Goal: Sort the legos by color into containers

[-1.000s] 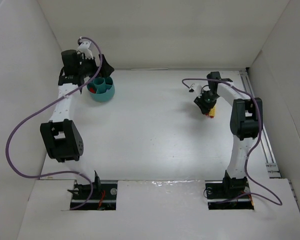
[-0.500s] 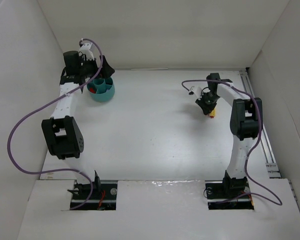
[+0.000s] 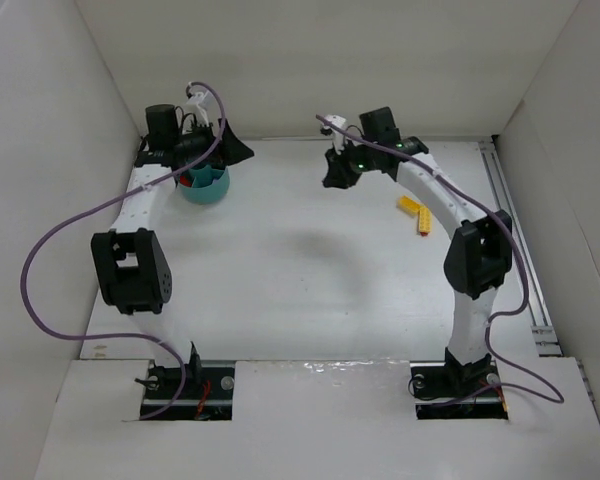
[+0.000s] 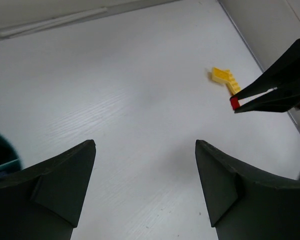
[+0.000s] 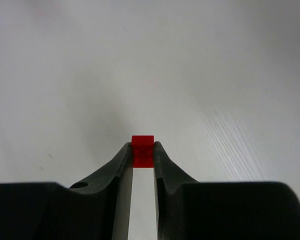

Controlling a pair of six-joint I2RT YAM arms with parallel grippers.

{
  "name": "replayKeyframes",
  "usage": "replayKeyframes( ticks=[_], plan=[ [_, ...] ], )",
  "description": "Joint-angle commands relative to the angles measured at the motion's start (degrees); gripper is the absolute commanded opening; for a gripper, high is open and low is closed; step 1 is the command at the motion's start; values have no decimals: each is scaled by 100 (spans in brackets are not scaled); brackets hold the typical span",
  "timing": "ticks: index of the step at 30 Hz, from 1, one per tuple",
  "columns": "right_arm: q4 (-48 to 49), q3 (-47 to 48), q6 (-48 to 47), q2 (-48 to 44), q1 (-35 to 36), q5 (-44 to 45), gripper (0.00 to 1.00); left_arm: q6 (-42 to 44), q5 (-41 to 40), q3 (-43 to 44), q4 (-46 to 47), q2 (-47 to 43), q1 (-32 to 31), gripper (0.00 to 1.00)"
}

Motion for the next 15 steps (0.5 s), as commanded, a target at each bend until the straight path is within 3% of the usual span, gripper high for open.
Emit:
replayKeyframes(
  ticks=[1,3,5,10,15],
  plan=[
    [1555,181,1336,-254,520,-627,8,-112,646,335,-268,349,-370,75],
    [2284,103,1592,-254,775,-444,8,-60,892,862,-839,649,-485,71],
    [2637,-4,1664,-254,934,-311,8,107,981,1248,-1286,1001,-572,59],
    [2770,146,1664,-79,1303,154,8,309,1218,1689,-1718,1335,-714,47],
    [2823,251,1585,26,1444,656,7,599,1421,1857,-2054,1450,-766,46]
  ],
)
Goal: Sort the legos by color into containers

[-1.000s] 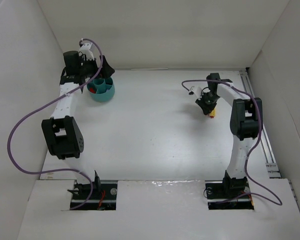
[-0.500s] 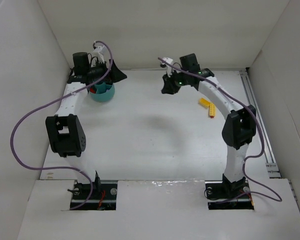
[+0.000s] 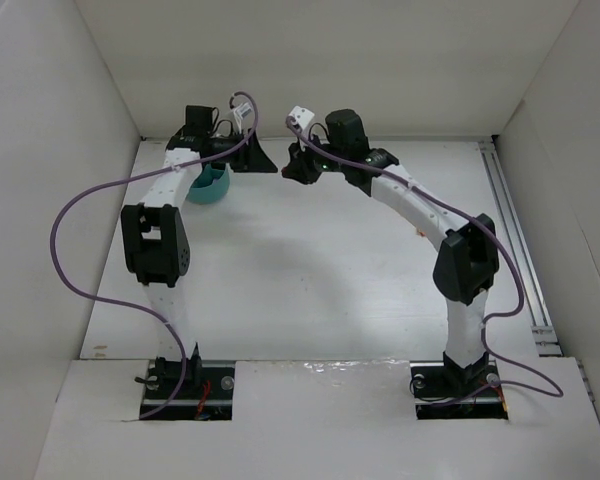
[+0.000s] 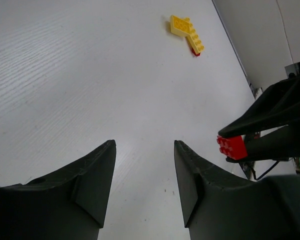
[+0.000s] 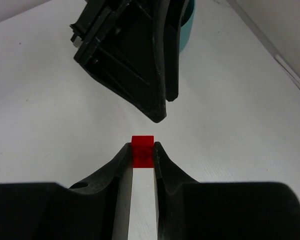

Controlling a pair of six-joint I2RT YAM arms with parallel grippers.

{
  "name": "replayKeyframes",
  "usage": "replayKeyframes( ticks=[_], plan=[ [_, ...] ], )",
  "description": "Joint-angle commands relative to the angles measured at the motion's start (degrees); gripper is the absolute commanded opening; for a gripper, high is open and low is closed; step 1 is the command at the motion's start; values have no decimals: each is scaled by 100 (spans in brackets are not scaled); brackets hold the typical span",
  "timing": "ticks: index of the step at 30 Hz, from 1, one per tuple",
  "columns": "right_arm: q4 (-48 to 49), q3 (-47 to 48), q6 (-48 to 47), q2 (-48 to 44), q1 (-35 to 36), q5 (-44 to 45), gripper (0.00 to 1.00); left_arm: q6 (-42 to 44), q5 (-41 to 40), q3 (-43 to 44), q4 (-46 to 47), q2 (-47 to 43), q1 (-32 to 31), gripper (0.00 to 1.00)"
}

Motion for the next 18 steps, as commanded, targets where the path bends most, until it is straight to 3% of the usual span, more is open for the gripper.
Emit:
replayKeyframes(
  ticks=[1,5,18],
  plan=[
    [308,245,-13,103,150,377,7,344,437,340,-331,-169,-4,46],
    [201,158,-189,103,203,640,7,528,542,340,-393,-231,-4,55],
    [254,-10,-453,103,256,772,7,907,859,603,-833,-178,-4,64]
  ],
)
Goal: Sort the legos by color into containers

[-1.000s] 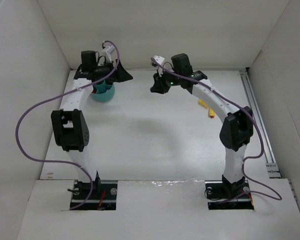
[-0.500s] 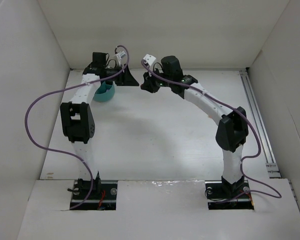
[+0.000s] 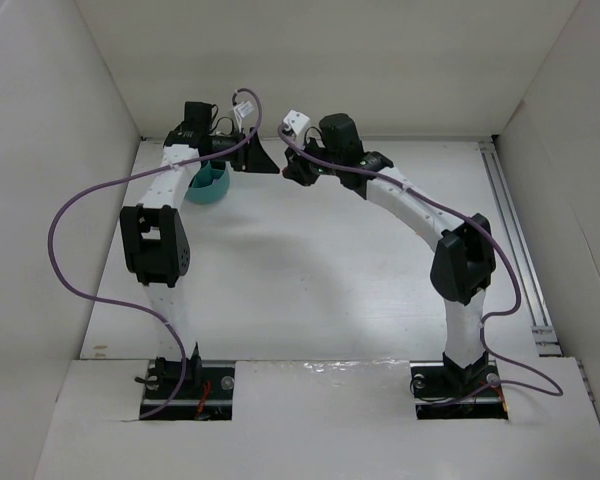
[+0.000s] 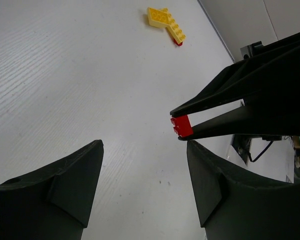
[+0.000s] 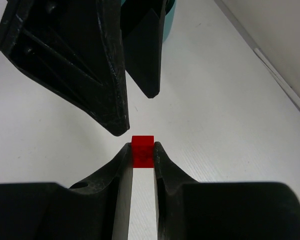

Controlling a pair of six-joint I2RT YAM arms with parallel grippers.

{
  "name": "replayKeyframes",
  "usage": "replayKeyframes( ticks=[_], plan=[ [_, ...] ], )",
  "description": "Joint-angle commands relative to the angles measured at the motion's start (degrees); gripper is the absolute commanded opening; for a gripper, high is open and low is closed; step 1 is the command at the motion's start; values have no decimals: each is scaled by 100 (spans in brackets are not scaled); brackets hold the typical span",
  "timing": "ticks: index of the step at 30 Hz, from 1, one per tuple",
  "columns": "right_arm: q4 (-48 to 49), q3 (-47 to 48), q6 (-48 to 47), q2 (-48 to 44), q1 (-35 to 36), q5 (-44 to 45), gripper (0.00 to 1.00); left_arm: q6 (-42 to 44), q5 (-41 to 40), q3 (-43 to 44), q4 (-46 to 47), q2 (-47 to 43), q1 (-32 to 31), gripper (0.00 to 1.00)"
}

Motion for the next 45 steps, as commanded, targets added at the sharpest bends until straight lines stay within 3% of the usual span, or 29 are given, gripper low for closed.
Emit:
replayKeyframes(
  ticks=[1,18,24,45],
  plan=[
    [201,-2,-182,1,92,47,7,216,311,260,-124,-178,-4,64],
    [359,-177,-314,1,250,161,7,216,311,523,-291,-12,-56,65],
    [412,-2,-314,53,303,354,7,550,311,787,-721,173,-170,58],
    [649,51,-261,53,303,469,7,1385,240,893,-1698,463,-223,50]
  ],
)
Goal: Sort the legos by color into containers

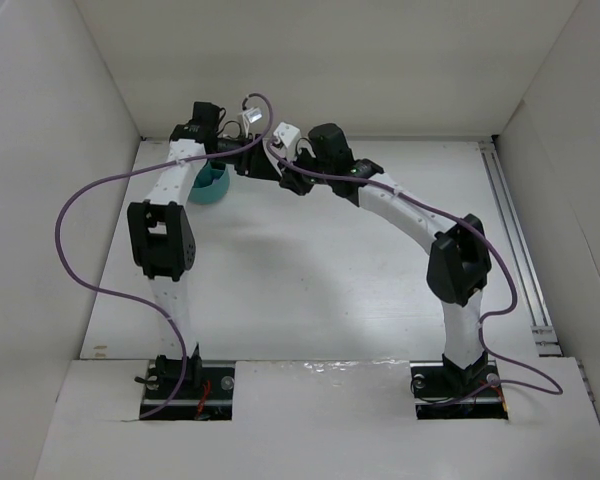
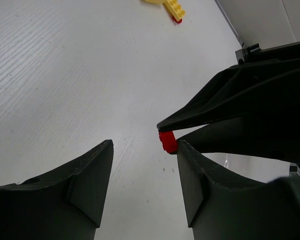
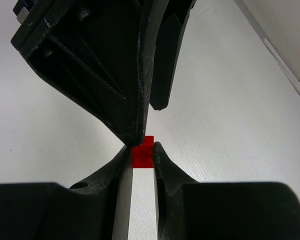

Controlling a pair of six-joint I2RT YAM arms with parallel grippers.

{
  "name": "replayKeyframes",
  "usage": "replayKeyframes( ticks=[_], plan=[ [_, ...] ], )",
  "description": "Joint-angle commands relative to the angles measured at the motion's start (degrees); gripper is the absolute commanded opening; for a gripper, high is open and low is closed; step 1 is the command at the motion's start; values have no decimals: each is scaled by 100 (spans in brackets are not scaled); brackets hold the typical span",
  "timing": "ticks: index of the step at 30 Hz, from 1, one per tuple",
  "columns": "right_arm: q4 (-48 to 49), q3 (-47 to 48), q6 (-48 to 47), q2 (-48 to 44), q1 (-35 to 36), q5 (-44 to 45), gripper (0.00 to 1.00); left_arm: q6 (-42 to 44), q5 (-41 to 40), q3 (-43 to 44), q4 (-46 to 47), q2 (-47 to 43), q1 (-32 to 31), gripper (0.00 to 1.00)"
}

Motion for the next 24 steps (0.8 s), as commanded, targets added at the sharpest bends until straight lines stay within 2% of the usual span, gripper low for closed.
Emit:
replayKeyframes(
  ticks=[1,6,12,20,24],
  plan=[
    [697,241,5,12,45,62,7,340,177,174,-456,42,-79,50],
    [751,241,5,65,98,10,7,665,344,402,-825,217,-131,47],
    [917,294,5,117,151,70,7,1052,572,674,-1282,340,-132,37],
    [1374,189,111,170,203,334,6,1474,625,789,-1897,463,-132,32],
    [1558,189,216,170,256,387,6,1527,625,789,-1960,463,-132,23]
  ],
)
